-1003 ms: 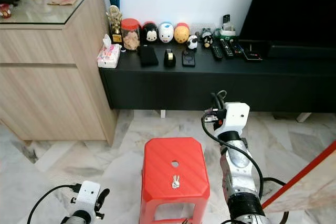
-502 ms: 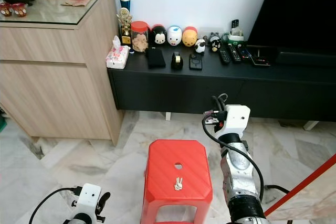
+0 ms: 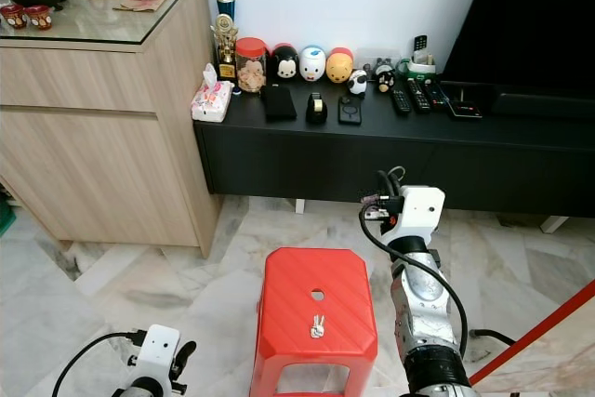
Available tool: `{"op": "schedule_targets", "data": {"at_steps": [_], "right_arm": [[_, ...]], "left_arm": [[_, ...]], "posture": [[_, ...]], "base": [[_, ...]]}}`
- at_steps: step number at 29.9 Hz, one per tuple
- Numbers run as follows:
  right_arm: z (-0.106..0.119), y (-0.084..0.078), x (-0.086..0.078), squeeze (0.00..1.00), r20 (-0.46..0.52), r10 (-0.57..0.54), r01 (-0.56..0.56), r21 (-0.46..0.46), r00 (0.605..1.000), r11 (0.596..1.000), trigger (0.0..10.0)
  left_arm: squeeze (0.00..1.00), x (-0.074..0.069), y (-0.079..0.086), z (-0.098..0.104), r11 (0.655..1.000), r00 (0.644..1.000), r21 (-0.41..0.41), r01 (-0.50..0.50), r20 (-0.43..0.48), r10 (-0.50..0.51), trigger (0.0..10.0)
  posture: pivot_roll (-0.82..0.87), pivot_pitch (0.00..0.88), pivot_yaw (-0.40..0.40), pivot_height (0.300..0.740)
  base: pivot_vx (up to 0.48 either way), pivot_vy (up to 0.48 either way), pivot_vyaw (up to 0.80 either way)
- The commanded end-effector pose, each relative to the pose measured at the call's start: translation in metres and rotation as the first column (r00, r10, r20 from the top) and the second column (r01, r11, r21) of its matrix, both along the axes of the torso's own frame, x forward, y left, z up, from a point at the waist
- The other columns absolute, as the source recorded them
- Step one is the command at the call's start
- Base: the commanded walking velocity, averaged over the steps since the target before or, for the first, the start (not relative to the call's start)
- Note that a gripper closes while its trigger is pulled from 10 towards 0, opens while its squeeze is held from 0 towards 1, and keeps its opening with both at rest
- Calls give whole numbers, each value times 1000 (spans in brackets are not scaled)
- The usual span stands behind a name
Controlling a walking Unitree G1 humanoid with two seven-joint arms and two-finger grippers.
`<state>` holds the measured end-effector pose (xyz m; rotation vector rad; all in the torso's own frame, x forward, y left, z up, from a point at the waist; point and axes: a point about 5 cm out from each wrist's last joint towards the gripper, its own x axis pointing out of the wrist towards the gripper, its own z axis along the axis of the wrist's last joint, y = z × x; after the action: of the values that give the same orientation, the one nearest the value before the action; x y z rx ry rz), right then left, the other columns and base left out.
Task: Hang keys on a hook
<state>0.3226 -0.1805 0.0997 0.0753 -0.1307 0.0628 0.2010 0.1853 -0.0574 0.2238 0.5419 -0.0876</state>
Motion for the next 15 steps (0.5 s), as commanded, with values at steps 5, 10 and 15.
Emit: {"op": "schedule_targets", "data": {"at_steps": [5,10,15], "right_arm": [[4,-4,2,0,8,-28,28,17,1000,999,10000],[4,-4,2,0,8,-31,31,18,999,999,10000],[5,-5,3,0,5,-33,33,16,999,999,10000]], "left_arm": [[0,-3,-1,-2,1000,1000,-6,6,-17,-7,10000],[0,-2,-1,-2,1000,1000,-7,10,-14,-10,10000],[0,-1,-1,-1,1000,1000,-10,7,-8,-7,10000]], "posture": [[-2,0,-71,740],[-5,0,-72,740],[-1,0,-78,740]], "base": [[-289,0,0],[-287,0,0],[-286,0,0]]}}
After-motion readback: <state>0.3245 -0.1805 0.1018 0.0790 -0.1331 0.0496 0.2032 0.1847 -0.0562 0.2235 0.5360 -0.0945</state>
